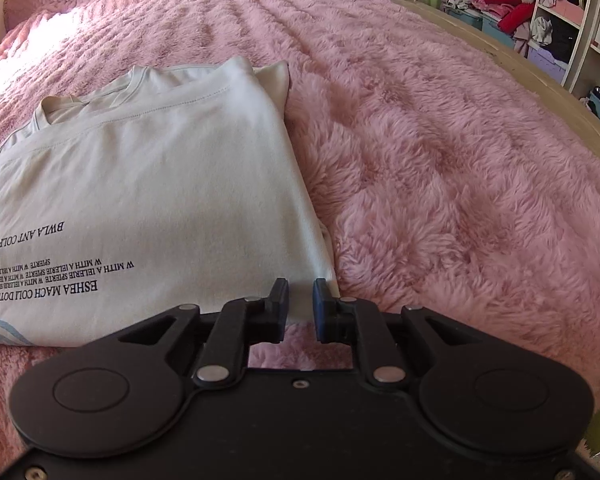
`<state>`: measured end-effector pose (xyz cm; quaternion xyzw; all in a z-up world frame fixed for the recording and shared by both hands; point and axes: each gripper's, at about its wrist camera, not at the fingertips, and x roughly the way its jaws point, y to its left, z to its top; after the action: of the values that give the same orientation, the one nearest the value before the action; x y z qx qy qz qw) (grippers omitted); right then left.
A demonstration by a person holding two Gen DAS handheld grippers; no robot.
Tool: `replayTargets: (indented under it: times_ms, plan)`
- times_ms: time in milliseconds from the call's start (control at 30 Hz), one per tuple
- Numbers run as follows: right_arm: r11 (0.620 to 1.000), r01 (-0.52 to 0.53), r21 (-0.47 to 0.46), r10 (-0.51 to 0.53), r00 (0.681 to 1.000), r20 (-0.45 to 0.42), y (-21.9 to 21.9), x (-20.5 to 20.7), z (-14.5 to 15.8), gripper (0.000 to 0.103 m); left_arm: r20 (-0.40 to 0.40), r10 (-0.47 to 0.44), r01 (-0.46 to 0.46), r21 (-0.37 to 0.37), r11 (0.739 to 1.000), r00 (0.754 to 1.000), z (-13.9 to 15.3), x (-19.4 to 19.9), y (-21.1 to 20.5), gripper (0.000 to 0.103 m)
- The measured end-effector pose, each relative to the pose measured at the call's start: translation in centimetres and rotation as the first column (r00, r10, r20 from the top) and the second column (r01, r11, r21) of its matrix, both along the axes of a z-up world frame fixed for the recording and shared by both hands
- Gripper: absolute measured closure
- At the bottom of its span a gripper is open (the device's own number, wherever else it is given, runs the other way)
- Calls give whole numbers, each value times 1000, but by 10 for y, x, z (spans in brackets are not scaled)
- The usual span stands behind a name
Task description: Fold small clothes
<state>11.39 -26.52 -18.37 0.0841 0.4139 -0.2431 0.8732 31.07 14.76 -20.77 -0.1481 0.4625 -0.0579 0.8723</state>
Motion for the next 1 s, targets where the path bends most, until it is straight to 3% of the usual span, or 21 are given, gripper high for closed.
replayTargets:
  times_ms: [33, 133, 300, 500, 633, 700, 800, 1000]
  plan:
    - [1000, 16, -25, -16, 1000, 1, 4, 1, 5, 94, 2, -5, 5, 10, 1000, 1000, 0, 0, -1, 58]
    - [997, 58, -51, -51, 990, 132, 24, -1, 32, 90, 3, -4, 4, 13, 1000, 1000, 4, -1, -4, 57]
    - [985, -170, 28, 160, 963, 215, 90, 28, 44, 90, 4, -12, 12, -9, 1000, 1000, 1, 0, 0, 57]
    - [964, -251, 89, 237, 961, 142, 144, 59, 9, 90, -9, 12, -12, -26, 1000, 1000, 2, 0, 1, 57]
    - [968, -240, 71, 234, 969, 82, 160, 61, -15, 90, -1, 31, -31, -38, 999, 1000, 6, -4, 2, 57]
    - [968, -247, 41, 243, 967, 79, 166, 57, -18, 90, 22, 77, -75, -86, 993, 997, 18, -14, 9, 57]
    - [966, -258, 31, 256, 964, 72, 168, 50, -20, 90, 33, 166, -158, -168, 973, 986, 26, -38, 23, 55]
    - [964, -265, 40, 261, 963, 69, 167, 51, -24, 90, -69, 317, -319, -371, 872, 946, -8, -74, 46, 57]
